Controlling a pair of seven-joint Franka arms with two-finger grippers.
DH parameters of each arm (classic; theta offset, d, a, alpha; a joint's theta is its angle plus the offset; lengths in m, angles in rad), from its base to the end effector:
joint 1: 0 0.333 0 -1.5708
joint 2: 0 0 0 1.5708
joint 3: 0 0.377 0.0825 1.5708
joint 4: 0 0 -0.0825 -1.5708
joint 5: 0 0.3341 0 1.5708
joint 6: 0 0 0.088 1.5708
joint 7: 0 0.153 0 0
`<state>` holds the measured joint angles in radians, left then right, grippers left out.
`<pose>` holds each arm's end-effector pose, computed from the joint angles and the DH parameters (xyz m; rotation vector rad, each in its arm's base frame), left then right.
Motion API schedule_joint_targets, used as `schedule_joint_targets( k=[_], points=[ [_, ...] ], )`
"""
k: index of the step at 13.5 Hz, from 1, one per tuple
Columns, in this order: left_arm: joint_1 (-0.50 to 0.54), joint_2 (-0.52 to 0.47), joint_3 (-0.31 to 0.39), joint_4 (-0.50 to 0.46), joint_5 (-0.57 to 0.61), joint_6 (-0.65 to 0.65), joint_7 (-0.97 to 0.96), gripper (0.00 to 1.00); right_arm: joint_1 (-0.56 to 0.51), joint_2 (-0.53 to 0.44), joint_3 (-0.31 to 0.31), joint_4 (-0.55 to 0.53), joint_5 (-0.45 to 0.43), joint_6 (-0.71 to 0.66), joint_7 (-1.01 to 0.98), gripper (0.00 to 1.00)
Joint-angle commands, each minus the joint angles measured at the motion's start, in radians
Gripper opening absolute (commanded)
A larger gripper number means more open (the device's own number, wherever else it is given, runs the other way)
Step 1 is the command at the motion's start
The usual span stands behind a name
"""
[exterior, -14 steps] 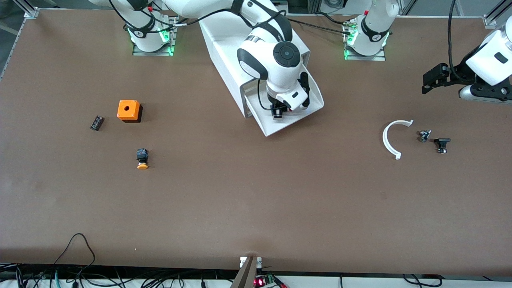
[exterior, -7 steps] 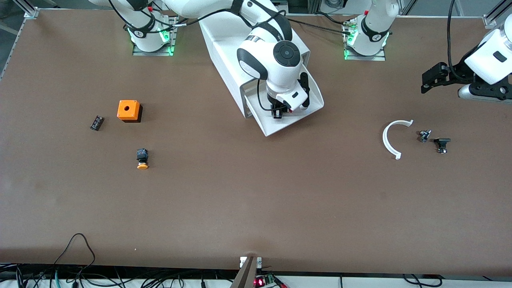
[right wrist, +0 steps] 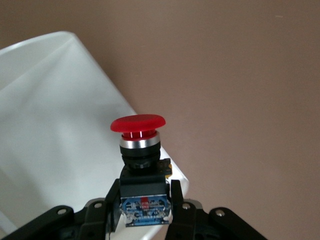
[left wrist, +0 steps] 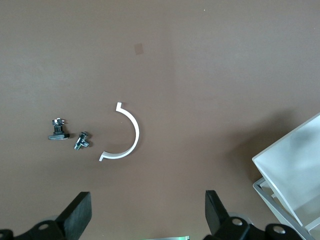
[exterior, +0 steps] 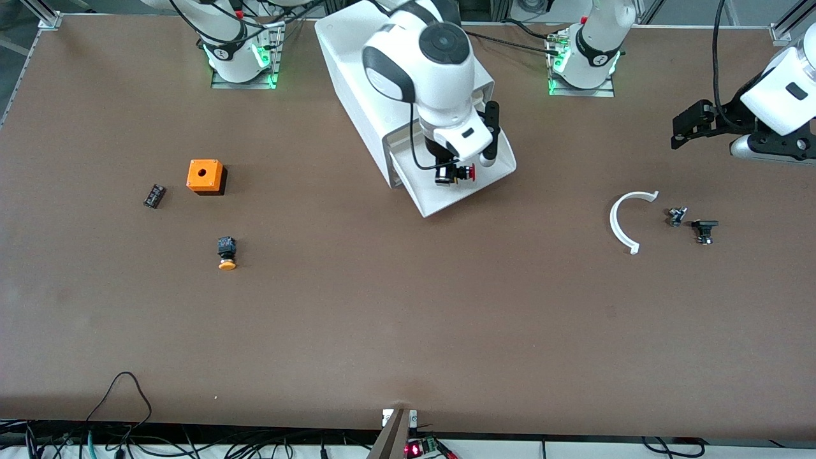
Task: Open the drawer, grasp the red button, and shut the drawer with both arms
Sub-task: 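Lift the red button out with the right gripper while the left gripper approaches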
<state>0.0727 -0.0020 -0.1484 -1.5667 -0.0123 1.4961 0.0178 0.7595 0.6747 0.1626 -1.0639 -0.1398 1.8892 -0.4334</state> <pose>0.4911 -0.0393 0.6360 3.1263 -0.1470 -0.1079 0.4987 0.5642 0.4670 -2.4477 -1.9504 -0.2540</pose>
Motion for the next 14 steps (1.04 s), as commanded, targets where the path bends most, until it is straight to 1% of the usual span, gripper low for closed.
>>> schedule_joint_targets(
  k=[1, 2, 4, 5, 6, 7, 8, 9, 11, 12, 14],
  points=[
    [-0.007, 0.037, -0.057, -0.032, -0.005, 0.085, -0.060, 1.00, -0.112, -0.070, -0.006, -0.045, 0.000, 0.033, 0.093, 0.36],
    [-0.010, 0.048, -0.081, -0.080, -0.005, 0.160, -0.137, 1.00, -0.168, -0.090, -0.006, -0.059, 0.014, 0.025, 0.107, 0.36],
    [-0.010, 0.072, -0.152, -0.206, -0.009, 0.347, -0.298, 1.00, -0.279, -0.130, -0.017, -0.147, 0.072, 0.040, 0.160, 0.36],
    [-0.011, 0.097, -0.189, -0.266, -0.009, 0.456, -0.373, 1.00, -0.323, -0.130, -0.018, -0.177, 0.107, 0.054, 0.192, 0.36],
    [-0.013, 0.127, -0.218, -0.312, -0.009, 0.554, -0.445, 1.00, -0.342, -0.130, -0.020, -0.195, 0.114, 0.065, 0.214, 0.36],
    [-0.027, 0.155, -0.230, -0.364, -0.006, 0.655, -0.525, 1.00, -0.351, -0.132, -0.023, -0.223, 0.103, 0.060, 0.261, 0.36],
    [-0.057, 0.181, -0.231, -0.415, -0.005, 0.752, -0.588, 1.00, -0.359, -0.135, -0.035, -0.261, 0.094, 0.060, 0.336, 0.36],
    [-0.082, 0.209, -0.231, -0.447, -0.005, 0.819, -0.649, 1.00, -0.362, -0.136, -0.046, -0.306, 0.077, 0.063, 0.429, 0.36],
    [-0.138, 0.270, -0.231, -0.464, -0.005, 0.881, -0.770, 1.00, -0.368, -0.136, -0.080, -0.376, 0.037, 0.060, 0.585, 0.36],
    [-0.161, 0.290, -0.231, -0.470, -0.005, 0.895, -0.812, 1.00, -0.388, -0.136, -0.087, -0.416, 0.034, 0.060, 0.611, 0.36],
    [-0.207, 0.292, -0.231, -0.545, -0.005, 0.962, -0.832, 1.00, -0.452, -0.136, -0.089, -0.468, 0.034, 0.062, 0.617, 0.36]
  ],
)
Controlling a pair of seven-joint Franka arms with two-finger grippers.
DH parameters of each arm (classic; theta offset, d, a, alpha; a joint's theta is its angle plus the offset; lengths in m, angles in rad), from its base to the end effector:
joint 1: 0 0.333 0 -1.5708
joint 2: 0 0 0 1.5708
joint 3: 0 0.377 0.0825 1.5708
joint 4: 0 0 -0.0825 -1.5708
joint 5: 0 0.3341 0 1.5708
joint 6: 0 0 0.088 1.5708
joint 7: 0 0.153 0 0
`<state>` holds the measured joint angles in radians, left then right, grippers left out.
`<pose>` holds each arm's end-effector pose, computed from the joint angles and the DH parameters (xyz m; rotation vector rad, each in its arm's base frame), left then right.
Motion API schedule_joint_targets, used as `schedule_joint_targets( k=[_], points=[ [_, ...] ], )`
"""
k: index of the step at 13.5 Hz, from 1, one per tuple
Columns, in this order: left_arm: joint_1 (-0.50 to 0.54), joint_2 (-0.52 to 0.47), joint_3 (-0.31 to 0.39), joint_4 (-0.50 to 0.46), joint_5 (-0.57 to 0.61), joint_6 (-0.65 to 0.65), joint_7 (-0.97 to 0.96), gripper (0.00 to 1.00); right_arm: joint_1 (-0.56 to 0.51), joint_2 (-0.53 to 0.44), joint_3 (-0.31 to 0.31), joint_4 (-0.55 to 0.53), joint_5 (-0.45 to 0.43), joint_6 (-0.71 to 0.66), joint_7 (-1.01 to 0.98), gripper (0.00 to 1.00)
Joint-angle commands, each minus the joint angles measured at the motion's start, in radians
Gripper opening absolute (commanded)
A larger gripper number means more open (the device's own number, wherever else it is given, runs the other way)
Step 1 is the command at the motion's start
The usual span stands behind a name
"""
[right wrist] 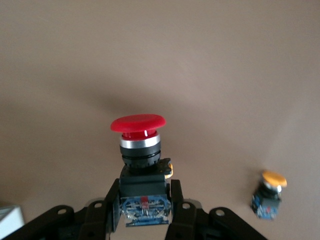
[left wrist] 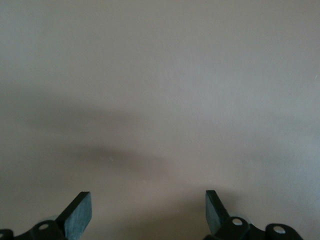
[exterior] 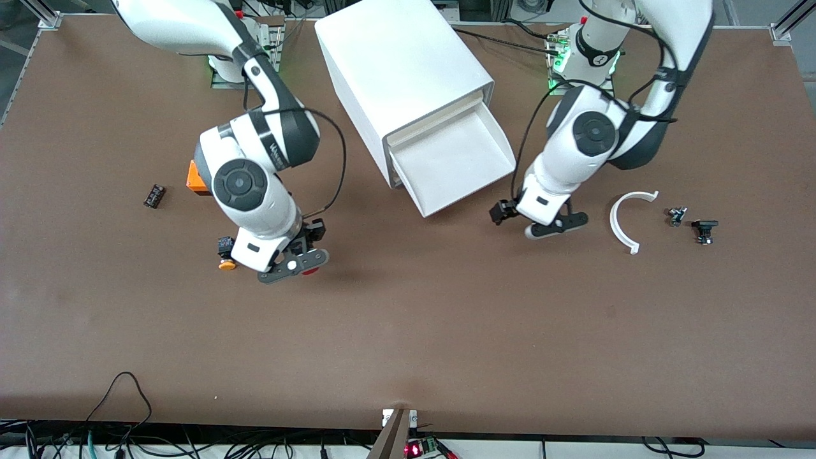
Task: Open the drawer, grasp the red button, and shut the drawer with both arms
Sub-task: 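Push the drawer shut with the left gripper while the right gripper carries the button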
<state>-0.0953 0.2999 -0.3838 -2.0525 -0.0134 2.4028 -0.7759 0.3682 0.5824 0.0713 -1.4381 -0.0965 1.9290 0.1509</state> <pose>0.5203 -0.2578 0.3556 2.9630 0.4872 -0.0187 0.6301 0.2737 0.3720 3.0282 0.4833 -0.1099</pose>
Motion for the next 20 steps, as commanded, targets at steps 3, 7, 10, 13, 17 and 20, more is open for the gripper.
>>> schedule_joint_targets(
  k=[3, 7, 10, 13, 17, 20],
  points=[
    [-0.066, -0.024, -0.009, -0.136, -0.008, 0.070, -0.074, 1.00, -0.127, -0.039, 0.002, -0.188, -0.009, 0.082, 0.036, 0.35],
    [-0.067, -0.054, -0.153, -0.181, -0.013, 0.029, -0.158, 1.00, -0.173, -0.059, 0.004, -0.378, 0.000, 0.283, 0.039, 0.35],
    [-0.067, -0.059, -0.240, -0.182, -0.013, -0.013, -0.359, 1.00, -0.173, -0.053, 0.004, -0.447, -0.002, 0.375, 0.116, 0.36],
    [-0.064, -0.059, -0.287, -0.189, -0.014, -0.037, -0.367, 1.00, -0.176, -0.061, 0.004, -0.435, 0.003, 0.354, 0.148, 1.00],
    [0.037, -0.117, -0.163, -0.082, -0.002, -0.065, -0.289, 1.00, -0.180, -0.119, 0.004, -0.289, 0.006, 0.140, 0.229, 1.00],
    [0.084, -0.175, -0.006, 0.050, -0.010, -0.241, 0.173, 1.00, -0.187, -0.119, 0.002, -0.077, 0.004, -0.101, 0.228, 1.00]
  ],
)
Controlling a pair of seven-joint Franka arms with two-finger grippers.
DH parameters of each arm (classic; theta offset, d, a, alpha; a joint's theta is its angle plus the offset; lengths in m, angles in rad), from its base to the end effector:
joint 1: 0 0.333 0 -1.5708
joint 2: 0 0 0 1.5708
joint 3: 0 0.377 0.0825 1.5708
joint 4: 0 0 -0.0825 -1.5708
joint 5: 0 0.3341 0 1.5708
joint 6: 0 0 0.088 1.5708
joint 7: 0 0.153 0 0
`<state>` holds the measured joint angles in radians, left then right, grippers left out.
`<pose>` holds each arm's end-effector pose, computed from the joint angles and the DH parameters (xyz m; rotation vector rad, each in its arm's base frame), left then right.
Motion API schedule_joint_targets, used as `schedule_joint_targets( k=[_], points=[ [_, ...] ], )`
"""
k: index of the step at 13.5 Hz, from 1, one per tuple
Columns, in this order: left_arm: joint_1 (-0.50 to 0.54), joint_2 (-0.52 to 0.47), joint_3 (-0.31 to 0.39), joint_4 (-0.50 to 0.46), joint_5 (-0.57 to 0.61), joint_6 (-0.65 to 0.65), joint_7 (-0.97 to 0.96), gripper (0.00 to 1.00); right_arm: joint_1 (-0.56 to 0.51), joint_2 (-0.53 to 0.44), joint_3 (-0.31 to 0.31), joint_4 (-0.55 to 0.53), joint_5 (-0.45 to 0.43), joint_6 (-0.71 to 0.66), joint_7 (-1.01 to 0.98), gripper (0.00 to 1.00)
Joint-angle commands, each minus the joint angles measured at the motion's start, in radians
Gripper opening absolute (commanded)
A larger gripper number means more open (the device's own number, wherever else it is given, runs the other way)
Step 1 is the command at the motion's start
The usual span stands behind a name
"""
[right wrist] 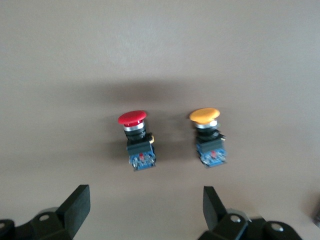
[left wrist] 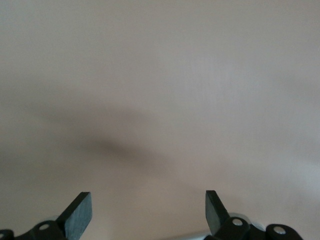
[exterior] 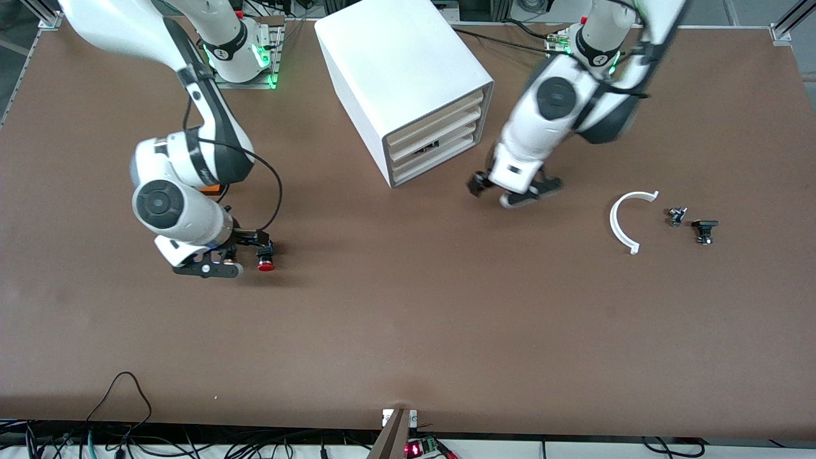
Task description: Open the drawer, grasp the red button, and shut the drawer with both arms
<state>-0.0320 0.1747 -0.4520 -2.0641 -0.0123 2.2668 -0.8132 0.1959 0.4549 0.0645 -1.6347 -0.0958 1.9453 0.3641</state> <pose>0.4917 -0.2493 0.4066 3.0010 0.5222 -0.0238 0.6187 0.1483 0.3780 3.0358 -0.1014 -0.1800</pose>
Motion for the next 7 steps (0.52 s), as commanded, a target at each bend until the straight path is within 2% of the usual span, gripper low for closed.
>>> schedule_joint_targets(
  k=[1, 4, 7],
  points=[
    [0.046, -0.081, 0.114, 0.134, -0.014, -0.213, 0.391, 1.00, -0.027, 0.007, 0.009, 0.195, 0.005, -0.187, 0.012, 1.00],
    [0.066, -0.119, 0.226, 0.321, -0.015, -0.488, 0.697, 1.00, -0.058, -0.065, 0.012, 0.248, -0.007, -0.236, 0.010, 1.00],
    [0.067, -0.150, 0.295, 0.424, -0.005, -0.654, 0.876, 1.00, -0.107, -0.143, 0.020, 0.251, -0.004, -0.314, 0.003, 1.00]
  ],
)
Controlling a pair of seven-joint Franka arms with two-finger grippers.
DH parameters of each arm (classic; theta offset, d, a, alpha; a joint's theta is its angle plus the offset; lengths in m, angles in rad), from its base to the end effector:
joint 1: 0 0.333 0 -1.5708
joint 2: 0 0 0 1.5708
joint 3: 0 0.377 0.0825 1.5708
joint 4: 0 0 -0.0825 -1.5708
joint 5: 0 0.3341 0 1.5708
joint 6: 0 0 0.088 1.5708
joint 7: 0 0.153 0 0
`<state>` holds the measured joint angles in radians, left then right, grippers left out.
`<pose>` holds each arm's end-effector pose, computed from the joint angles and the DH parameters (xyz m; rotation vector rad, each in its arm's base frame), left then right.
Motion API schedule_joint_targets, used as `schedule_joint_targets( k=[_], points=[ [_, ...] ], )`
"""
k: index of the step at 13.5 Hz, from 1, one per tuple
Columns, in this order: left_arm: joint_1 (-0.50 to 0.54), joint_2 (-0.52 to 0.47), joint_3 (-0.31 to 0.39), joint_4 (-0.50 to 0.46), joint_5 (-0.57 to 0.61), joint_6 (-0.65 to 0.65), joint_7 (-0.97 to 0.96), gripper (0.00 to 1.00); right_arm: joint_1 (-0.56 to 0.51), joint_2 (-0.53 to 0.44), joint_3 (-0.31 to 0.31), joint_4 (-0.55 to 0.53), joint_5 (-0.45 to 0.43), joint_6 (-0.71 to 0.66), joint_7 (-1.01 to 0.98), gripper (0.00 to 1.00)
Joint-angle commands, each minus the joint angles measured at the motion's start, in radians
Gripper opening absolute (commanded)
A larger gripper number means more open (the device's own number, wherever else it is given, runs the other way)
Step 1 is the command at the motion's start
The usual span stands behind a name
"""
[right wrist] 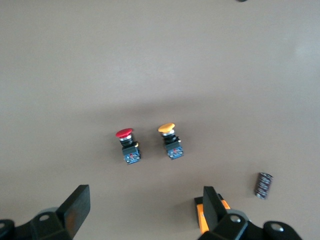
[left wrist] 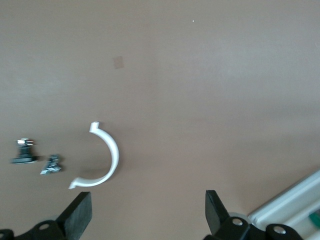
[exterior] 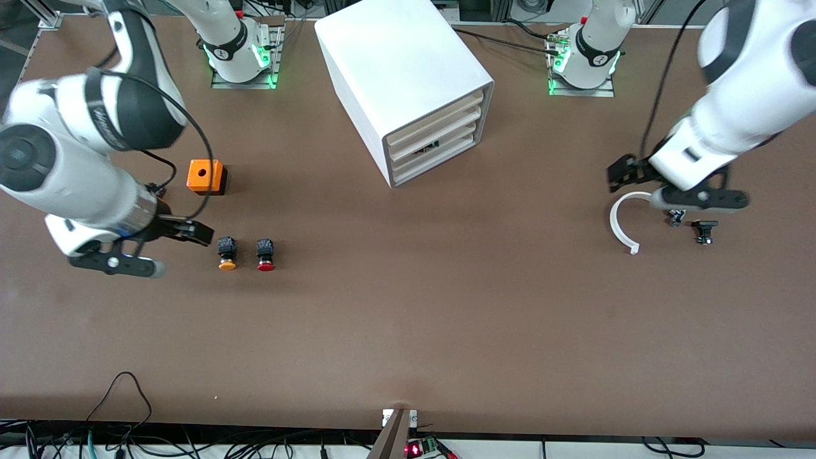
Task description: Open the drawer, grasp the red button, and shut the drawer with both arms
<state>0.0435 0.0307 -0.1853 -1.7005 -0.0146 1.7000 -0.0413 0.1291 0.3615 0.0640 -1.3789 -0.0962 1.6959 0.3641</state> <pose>0.5148 -0.0741 0.5800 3.1202 -0.1536 -0.0506 0.6269 0.1017 0.5253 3.0499 -0.2453 -0.0339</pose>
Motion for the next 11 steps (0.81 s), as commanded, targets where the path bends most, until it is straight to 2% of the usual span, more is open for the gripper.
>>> schedule_joint_targets(
  k=[1, 4, 6, 9, 11],
  points=[
    [-0.008, -0.017, 0.043, 0.091, -0.001, -0.120, 0.138, 1.00, -0.063, -0.071, 0.029, -0.005, -0.002, -0.096, -0.011, 1.00],
    [-0.010, -0.018, 0.043, 0.139, 0.004, -0.212, 0.141, 1.00, -0.112, -0.136, 0.028, -0.011, 0.006, -0.131, -0.155, 1.00],
    [-0.007, -0.017, 0.049, 0.150, -0.007, -0.227, 0.135, 1.00, -0.114, -0.144, -0.022, -0.011, -0.004, -0.195, -0.226, 1.00],
    [-0.005, -0.014, 0.056, 0.153, -0.008, -0.224, 0.138, 1.00, -0.114, -0.159, -0.101, -0.034, 0.015, -0.185, -0.395, 1.00],
    [-0.005, -0.014, 0.056, 0.153, -0.016, -0.221, 0.150, 1.00, -0.112, -0.173, -0.101, -0.051, 0.015, -0.188, -0.373, 1.00]
  ],
)
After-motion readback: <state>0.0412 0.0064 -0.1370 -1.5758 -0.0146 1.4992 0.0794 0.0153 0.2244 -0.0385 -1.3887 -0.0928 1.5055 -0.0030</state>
